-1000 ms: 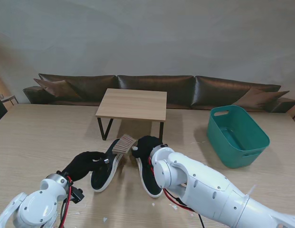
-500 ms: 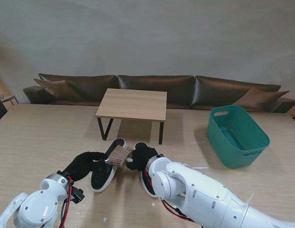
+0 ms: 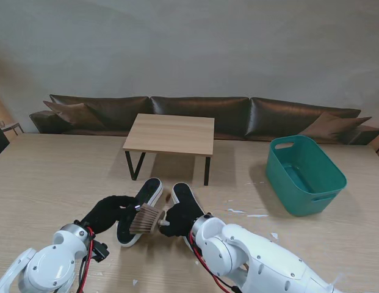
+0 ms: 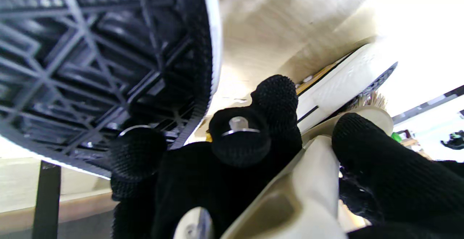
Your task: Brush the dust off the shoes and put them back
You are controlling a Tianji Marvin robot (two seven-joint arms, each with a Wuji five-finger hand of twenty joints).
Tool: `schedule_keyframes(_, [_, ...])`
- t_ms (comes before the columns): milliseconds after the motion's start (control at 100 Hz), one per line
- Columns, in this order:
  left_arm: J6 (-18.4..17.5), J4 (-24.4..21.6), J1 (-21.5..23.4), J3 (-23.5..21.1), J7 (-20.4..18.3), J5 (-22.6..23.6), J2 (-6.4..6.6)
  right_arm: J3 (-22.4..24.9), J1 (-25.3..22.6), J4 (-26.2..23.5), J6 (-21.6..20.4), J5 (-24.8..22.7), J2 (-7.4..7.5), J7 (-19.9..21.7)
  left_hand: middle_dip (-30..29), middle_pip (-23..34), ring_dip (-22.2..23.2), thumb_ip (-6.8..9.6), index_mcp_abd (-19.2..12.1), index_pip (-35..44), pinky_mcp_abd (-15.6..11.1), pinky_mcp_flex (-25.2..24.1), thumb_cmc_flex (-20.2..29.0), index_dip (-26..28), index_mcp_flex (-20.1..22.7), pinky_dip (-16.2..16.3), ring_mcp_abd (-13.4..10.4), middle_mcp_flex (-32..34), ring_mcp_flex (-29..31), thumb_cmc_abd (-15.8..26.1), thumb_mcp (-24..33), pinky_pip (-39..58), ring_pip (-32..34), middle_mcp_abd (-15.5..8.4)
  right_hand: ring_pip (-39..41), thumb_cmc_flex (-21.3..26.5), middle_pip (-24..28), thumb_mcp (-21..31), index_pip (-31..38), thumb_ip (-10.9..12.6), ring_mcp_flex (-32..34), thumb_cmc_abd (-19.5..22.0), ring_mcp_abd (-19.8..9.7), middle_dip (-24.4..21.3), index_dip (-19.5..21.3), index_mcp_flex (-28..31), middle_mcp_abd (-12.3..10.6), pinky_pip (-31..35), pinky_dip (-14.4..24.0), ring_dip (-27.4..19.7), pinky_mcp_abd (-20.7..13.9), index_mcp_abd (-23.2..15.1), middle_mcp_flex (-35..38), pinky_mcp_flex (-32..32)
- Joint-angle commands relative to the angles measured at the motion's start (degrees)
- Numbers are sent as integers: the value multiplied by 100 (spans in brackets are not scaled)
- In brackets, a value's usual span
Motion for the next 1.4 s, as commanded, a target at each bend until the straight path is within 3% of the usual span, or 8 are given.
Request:
schedule_keyframes(0, [6,2,17,6,-111,-19,-15,25,-170,-145,-108,-56,58,97,41,17,41,170,35,-23,-215,-79,187,32,73,99,-101,-13,-41,188,-165,-163,-84,-58,393,77,269,433,292,248,-9,216,-830,-21,134,707,89,397,30,101,-88,359,280,2253])
schedule_keyframes(400, [19,9,13,13,-124,-31,-13,791,-1011,-751,-802,-294,294,217,41,19,38,173,36,-24,-229,-81,197,31,69,100,-108,-10,-53,197,-176,-164,-93,-62,382,95,255,435,283,249,-10,221,-797,-26,134,688,116,376,22,95,-58,388,279,2247])
schedule_keyframes(710, [-7,26,4,6,-111,-14,-15,1982,-1706,-1315,-961,-334,404,498,39,17,39,174,33,-25,-220,-78,198,30,68,102,-115,-16,-50,201,-183,-162,-91,-65,385,115,247,449,281,250,-12,195,-743,-26,132,691,151,361,22,90,4,411,280,2242])
schedule_keyframes(1040, [2,70,-46,44,-114,-30,-15,3117,-1934,-2097,-655,-525,455,978,39,16,40,175,34,-24,-216,-80,203,29,73,102,-101,-18,-51,196,-183,-163,-91,-57,396,135,246,445,270,249,-14,185,-714,-23,131,699,169,370,26,89,29,440,278,2243])
schedule_keyframes(1390, [3,197,-116,126,-95,-109,-25,4030,-1575,-2297,-37,-990,506,1565,39,17,40,175,36,-26,-221,-81,205,29,68,103,-107,-19,-54,198,-185,-162,-92,-54,399,152,244,442,257,250,-13,170,-731,-20,135,706,187,376,30,90,38,449,278,2244])
